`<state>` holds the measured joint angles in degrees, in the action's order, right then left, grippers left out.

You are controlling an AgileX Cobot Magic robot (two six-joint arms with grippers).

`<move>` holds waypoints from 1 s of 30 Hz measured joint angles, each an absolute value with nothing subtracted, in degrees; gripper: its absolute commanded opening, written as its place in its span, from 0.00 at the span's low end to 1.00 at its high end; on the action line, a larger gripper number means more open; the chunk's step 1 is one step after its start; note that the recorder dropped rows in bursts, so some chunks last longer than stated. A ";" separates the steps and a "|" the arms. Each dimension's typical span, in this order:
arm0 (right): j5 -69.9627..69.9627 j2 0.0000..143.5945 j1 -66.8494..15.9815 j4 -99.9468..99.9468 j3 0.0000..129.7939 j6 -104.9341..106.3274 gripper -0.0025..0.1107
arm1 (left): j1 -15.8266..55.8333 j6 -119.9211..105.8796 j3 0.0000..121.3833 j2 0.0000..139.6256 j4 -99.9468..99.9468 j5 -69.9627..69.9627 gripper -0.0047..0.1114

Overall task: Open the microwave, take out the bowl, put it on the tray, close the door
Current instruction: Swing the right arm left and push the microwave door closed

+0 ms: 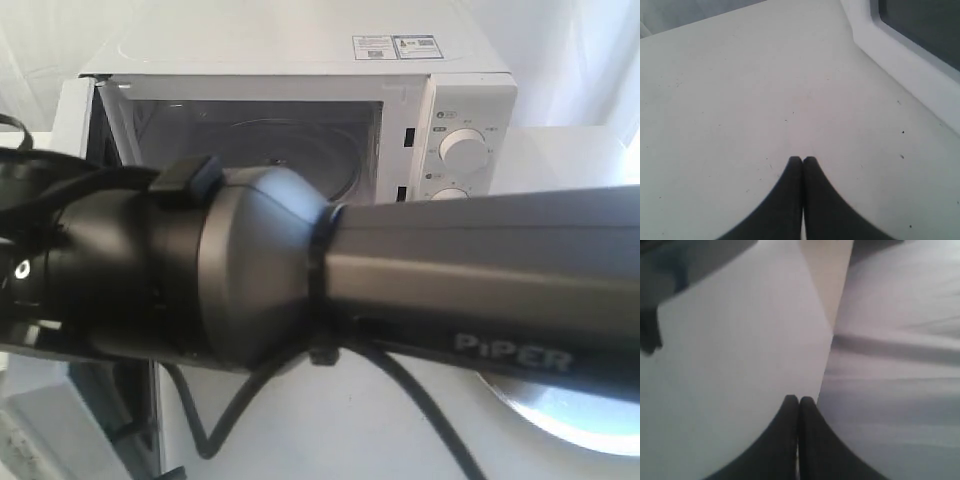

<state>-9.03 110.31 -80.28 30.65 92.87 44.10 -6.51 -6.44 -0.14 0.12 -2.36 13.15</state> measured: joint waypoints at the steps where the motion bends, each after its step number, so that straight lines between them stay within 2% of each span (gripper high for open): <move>1: -12.03 109.79 -80.28 32.33 92.87 43.98 0.02 | -6.51 -6.44 -0.14 0.12 -2.36 13.15 0.04; 5: -28.78 107.57 -80.28 47.19 92.97 32.84 0.02 | -6.51 -6.44 -0.14 0.12 -2.36 13.15 0.04; 11: -61.50 106.79 -79.01 82.23 92.38 -4.30 0.02 | -6.51 -6.44 -0.14 0.12 -2.36 13.15 0.04; 13: -66.79 106.12 -77.52 87.64 91.69 -14.72 0.02 | -6.51 -6.44 -0.14 0.12 -2.36 13.15 0.04; 16: -69.42 104.37 -76.61 89.75 90.66 -23.46 0.02 | -6.51 -6.44 -0.14 0.12 -2.36 13.15 0.04; 23: -68.00 104.23 -74.88 89.84 88.62 -26.97 0.02 | -6.51 -6.44 -0.14 0.12 -2.36 13.15 0.04; 30: -68.98 105.54 -65.57 89.70 85.44 -31.32 0.02 | -6.51 -6.44 -0.14 0.12 -2.36 13.15 0.04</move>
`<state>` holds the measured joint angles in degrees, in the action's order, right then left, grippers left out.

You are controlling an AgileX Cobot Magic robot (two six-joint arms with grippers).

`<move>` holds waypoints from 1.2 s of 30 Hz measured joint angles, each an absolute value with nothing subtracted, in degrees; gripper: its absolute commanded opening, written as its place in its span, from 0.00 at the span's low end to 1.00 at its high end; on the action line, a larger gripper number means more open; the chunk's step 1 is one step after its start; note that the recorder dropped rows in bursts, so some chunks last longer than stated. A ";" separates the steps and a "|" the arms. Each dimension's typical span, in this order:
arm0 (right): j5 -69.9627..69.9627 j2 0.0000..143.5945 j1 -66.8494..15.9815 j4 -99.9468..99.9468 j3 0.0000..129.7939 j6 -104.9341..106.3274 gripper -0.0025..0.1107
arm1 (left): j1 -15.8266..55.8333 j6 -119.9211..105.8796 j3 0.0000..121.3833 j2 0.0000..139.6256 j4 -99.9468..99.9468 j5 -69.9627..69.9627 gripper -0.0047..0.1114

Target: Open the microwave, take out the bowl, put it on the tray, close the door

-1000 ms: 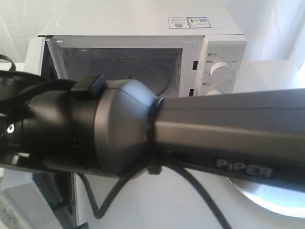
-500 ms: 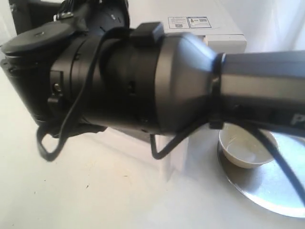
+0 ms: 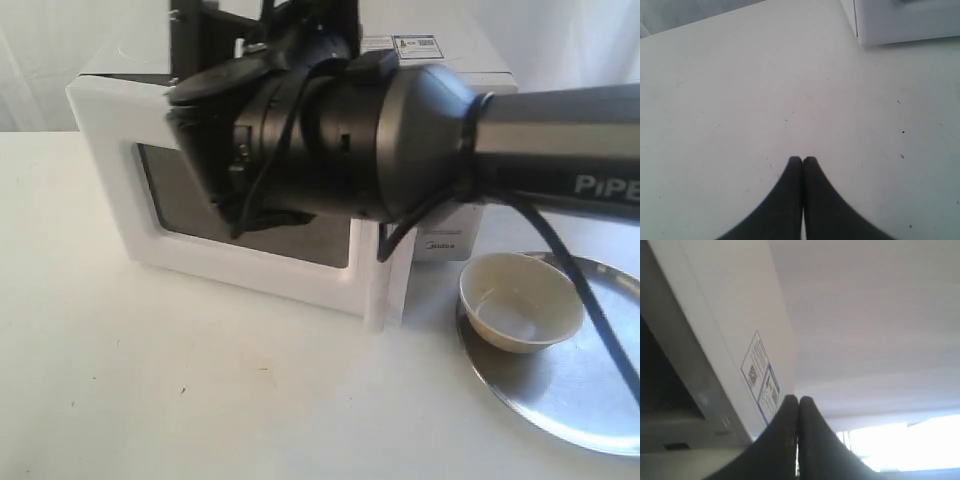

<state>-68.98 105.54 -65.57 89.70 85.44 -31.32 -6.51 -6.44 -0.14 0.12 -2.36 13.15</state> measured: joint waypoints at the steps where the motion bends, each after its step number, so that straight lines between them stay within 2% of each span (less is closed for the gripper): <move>1: -68.98 105.54 -64.35 89.70 84.92 -32.26 0.02 | -6.51 -6.44 -0.14 0.12 -2.36 13.15 0.04; 13: -58.91 105.54 -47.34 96.01 81.41 -46.87 0.02 | -6.51 -6.44 -0.14 0.12 -2.36 13.15 0.04; 21: -54.28 103.30 -46.59 90.60 78.74 -52.57 0.02 | -6.51 -6.44 -0.14 0.12 -2.36 13.25 0.04; 27: -35.05 80.91 -49.67 90.33 60.45 -66.30 0.02 | -6.51 -6.44 -0.14 0.12 -2.36 13.25 0.04; 36: -33.78 52.38 -49.67 99.06 32.17 -92.82 0.02 | -6.51 -6.44 -0.14 0.12 -2.36 13.25 0.04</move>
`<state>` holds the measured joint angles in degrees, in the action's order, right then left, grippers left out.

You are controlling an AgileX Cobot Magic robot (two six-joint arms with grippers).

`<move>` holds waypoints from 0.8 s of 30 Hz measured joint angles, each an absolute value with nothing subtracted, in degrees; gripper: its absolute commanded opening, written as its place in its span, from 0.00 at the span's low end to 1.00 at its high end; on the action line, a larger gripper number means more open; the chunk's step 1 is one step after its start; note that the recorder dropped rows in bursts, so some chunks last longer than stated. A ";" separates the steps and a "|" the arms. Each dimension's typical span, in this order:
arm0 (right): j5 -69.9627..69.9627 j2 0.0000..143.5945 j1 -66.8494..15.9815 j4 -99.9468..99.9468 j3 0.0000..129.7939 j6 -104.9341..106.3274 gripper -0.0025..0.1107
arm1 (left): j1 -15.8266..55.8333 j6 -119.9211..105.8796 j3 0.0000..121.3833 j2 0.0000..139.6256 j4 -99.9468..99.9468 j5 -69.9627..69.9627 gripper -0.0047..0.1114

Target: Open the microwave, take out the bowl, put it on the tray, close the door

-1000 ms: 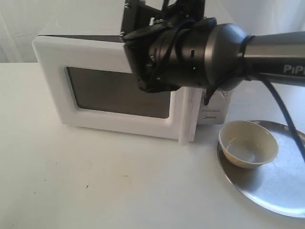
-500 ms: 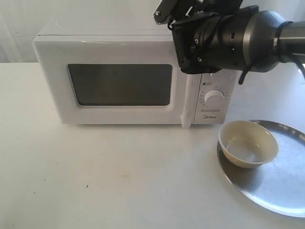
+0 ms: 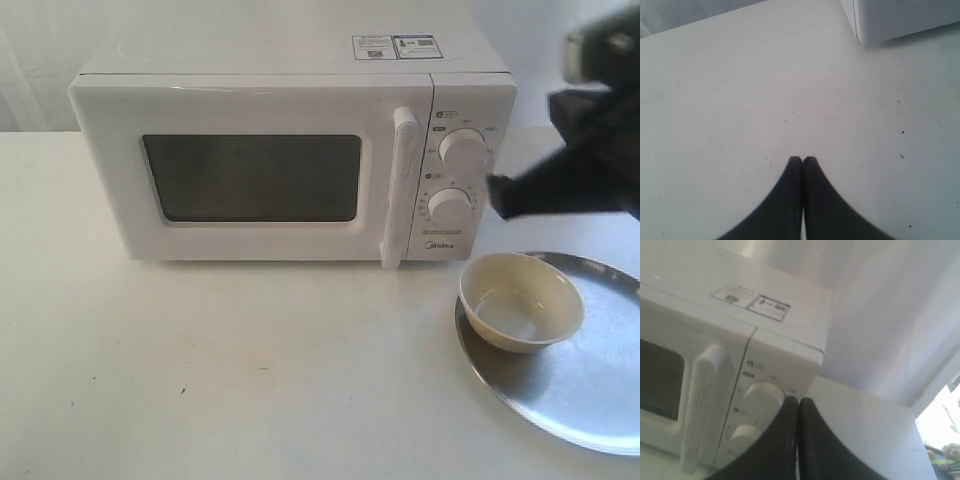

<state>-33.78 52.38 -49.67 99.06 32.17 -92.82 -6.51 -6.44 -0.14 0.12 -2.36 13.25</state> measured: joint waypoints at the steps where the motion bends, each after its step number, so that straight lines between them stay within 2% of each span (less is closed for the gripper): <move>1: -33.87 50.04 -49.67 99.05 29.77 -94.27 0.02 | -6.51 -6.44 -0.14 0.12 -2.36 13.25 0.04; 9: -31.96 28.51 -49.67 98.79 13.73 -110.98 0.02 | -6.51 -6.44 -0.14 0.12 -2.36 13.17 0.04; 17: -31.74 16.37 -49.67 96.99 12.42 -118.06 0.02 | -6.51 -6.44 -0.14 0.12 -2.36 13.17 0.04; 24: -31.74 13.71 -49.67 96.99 12.42 -118.42 0.02 | -6.51 -6.44 -0.14 0.12 -2.36 13.17 0.04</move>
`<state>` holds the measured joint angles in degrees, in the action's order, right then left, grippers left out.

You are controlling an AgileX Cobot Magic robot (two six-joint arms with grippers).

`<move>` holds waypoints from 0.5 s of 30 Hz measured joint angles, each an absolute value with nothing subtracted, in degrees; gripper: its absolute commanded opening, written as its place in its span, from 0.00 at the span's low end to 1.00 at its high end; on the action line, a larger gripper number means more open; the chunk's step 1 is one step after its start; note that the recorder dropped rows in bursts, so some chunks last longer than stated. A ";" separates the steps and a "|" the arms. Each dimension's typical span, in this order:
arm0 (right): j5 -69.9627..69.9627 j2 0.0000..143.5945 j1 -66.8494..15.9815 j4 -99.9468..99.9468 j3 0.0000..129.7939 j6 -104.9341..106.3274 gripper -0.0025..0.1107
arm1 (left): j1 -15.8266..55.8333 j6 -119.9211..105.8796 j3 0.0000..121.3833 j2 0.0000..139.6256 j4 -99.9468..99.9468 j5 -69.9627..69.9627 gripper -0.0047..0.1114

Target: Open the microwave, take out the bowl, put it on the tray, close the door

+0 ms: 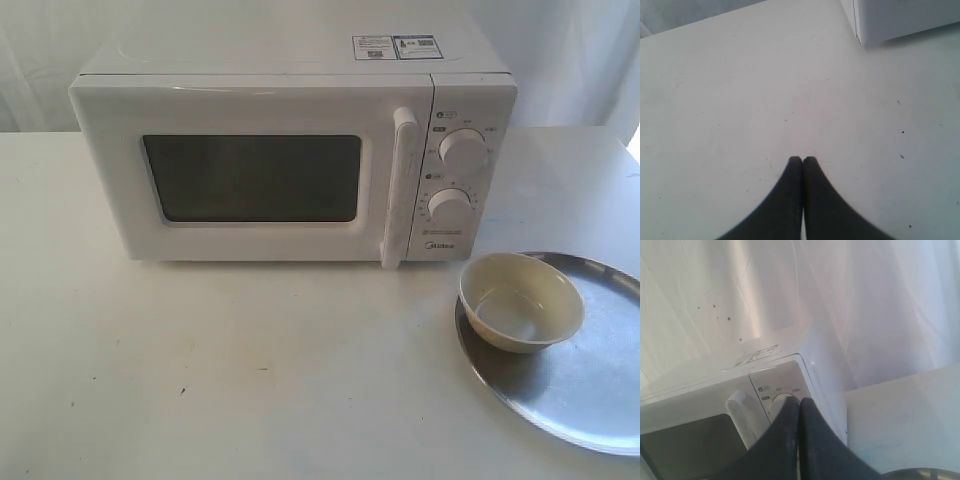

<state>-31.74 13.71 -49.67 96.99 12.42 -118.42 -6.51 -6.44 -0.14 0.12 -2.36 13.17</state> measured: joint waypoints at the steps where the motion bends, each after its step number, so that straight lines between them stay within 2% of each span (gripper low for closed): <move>1: -31.74 13.71 -49.67 96.99 12.42 -118.42 0.02 | -6.51 -6.44 -0.14 0.12 -2.36 13.17 0.04; 8: -29.07 9.07 -47.15 96.73 12.28 -118.42 0.02 | -6.51 -6.44 -0.14 0.12 -2.36 13.17 0.04; 15: -18.91 0.30 -29.80 91.51 10.52 -118.14 0.02 | -6.51 -6.44 -0.14 0.12 -2.36 13.27 0.04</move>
